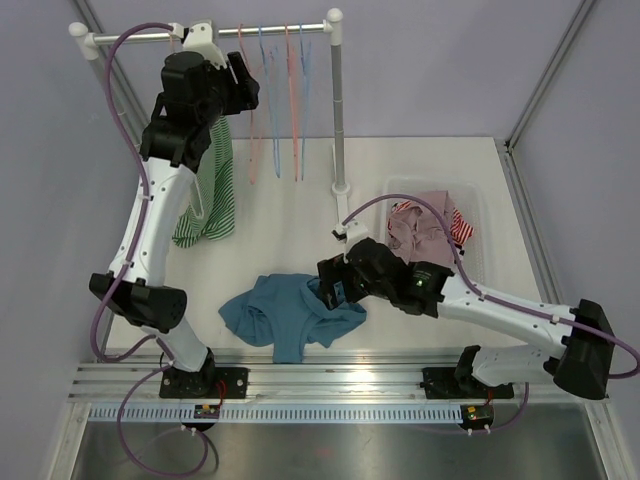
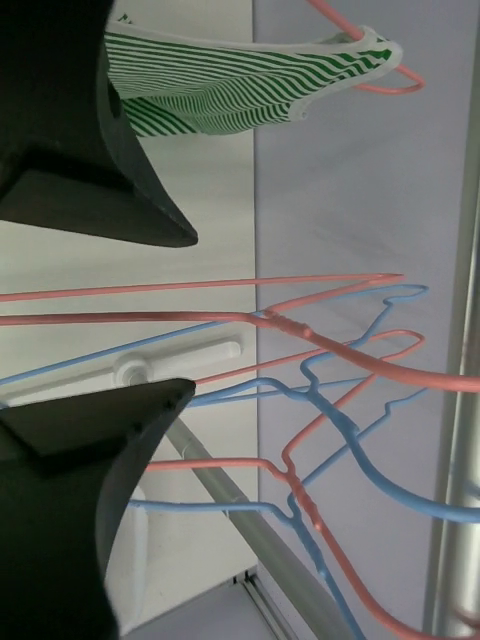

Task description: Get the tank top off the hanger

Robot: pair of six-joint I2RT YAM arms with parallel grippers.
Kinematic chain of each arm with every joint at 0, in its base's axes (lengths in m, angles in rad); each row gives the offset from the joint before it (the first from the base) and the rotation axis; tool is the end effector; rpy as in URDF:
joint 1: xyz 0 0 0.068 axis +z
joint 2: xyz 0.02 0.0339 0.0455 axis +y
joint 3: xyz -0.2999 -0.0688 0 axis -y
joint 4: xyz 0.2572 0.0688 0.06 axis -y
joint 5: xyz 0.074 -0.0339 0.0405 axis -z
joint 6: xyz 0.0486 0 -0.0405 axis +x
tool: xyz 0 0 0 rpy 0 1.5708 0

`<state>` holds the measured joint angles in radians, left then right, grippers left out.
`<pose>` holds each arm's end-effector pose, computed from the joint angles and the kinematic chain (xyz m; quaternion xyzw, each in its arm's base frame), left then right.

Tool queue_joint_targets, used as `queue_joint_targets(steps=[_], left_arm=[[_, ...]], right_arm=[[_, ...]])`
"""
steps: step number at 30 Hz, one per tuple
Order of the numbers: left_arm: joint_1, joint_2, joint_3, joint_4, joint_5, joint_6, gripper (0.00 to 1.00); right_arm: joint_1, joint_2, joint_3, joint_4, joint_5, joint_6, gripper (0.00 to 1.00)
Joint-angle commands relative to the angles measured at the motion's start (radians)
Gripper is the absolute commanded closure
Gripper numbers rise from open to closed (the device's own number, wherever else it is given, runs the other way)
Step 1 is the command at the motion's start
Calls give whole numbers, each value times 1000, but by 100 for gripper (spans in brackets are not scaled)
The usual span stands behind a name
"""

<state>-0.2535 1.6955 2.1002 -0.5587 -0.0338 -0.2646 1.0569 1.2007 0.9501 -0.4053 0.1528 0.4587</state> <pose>0.3791 -0.0965 0.5487 -0.0152 0.7592 -0.1542 0.6321 0.1403 0.2335 0.3130 -0.2314 0.8648 0.2529 0.3669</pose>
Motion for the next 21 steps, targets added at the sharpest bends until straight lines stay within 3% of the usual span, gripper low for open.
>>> queue_joint_targets(steps=[1, 2, 4, 5, 11, 18, 21], left_arm=[[-1, -100, 9, 7, 0, 7, 35], [-1, -114, 7, 0, -5, 13, 26], [-1, -152, 12, -35, -18, 21, 17], [-1, -171, 11, -49, -23, 21, 1], [0, -399, -127, -96, -64, -10, 1], [0, -735, -568, -70, -81, -56, 1], [0, -839, -661, -76, -95, -53, 1]], right_arm=[[5, 60, 67, 75, -32, -63, 1], [3, 75, 72, 82, -36, -66, 0], [3, 123, 90, 100, -45, -81, 1], [5, 143, 99, 100, -44, -86, 0], [11, 325, 203, 62, -27, -98, 0], [61, 514, 271, 51, 42, -130, 0], [92, 597, 298, 31, 121, -147, 1]])
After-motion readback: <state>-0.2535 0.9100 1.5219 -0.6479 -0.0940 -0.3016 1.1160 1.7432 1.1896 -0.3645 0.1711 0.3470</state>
